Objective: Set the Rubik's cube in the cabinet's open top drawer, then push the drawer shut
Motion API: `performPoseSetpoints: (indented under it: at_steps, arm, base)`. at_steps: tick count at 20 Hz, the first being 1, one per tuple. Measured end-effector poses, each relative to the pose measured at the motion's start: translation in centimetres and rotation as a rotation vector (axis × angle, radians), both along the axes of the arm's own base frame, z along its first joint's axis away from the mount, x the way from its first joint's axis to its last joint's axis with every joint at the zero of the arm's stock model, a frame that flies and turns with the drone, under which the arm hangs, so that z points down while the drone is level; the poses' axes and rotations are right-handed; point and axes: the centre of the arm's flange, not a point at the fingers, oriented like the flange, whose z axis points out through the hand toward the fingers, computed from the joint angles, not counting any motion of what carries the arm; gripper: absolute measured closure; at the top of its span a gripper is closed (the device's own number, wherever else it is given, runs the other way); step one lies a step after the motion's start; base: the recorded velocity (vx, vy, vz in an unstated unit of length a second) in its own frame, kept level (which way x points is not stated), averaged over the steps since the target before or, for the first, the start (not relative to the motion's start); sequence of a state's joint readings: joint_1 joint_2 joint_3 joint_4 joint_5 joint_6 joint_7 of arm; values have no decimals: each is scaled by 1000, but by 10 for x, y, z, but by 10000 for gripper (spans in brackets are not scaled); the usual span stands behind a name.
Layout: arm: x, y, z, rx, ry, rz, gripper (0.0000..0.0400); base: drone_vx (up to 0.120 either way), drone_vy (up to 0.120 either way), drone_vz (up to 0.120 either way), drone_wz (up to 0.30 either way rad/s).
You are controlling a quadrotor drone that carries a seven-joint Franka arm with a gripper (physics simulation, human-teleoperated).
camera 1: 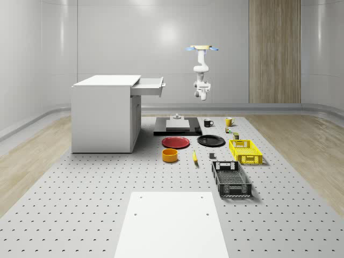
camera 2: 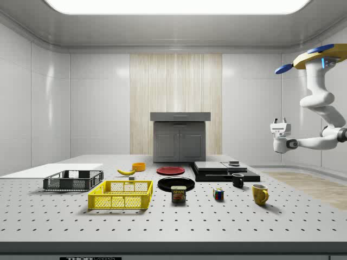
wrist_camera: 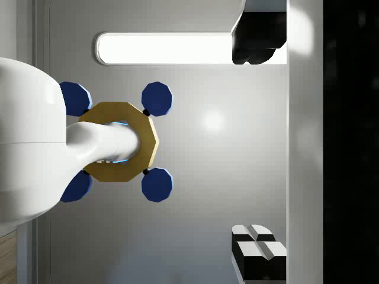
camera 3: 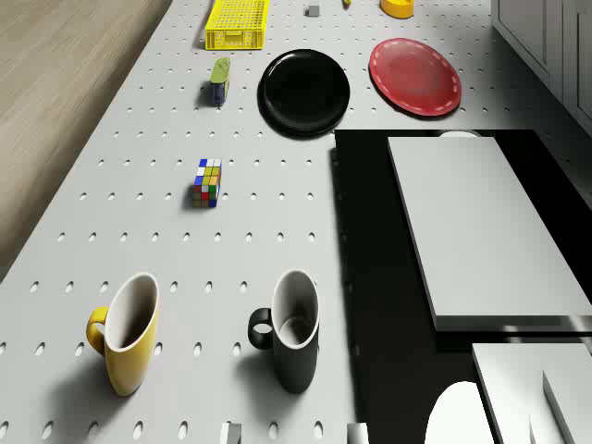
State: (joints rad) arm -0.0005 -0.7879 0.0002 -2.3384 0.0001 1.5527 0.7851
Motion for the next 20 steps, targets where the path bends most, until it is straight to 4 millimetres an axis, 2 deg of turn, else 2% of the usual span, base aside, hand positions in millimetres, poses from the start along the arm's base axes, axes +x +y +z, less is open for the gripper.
performPoseSetpoints:
  at_steps: [10,15,20]
  arm:
    - [-2,0,66,0,-8,0,0]
    - [-1,0,83,0,-12,0,0]
    - [0,0,90,0,-16,0,0]
  base:
    - [0,0,0,0]
    - [0,0,0,0]
    - [0,0,0,0]
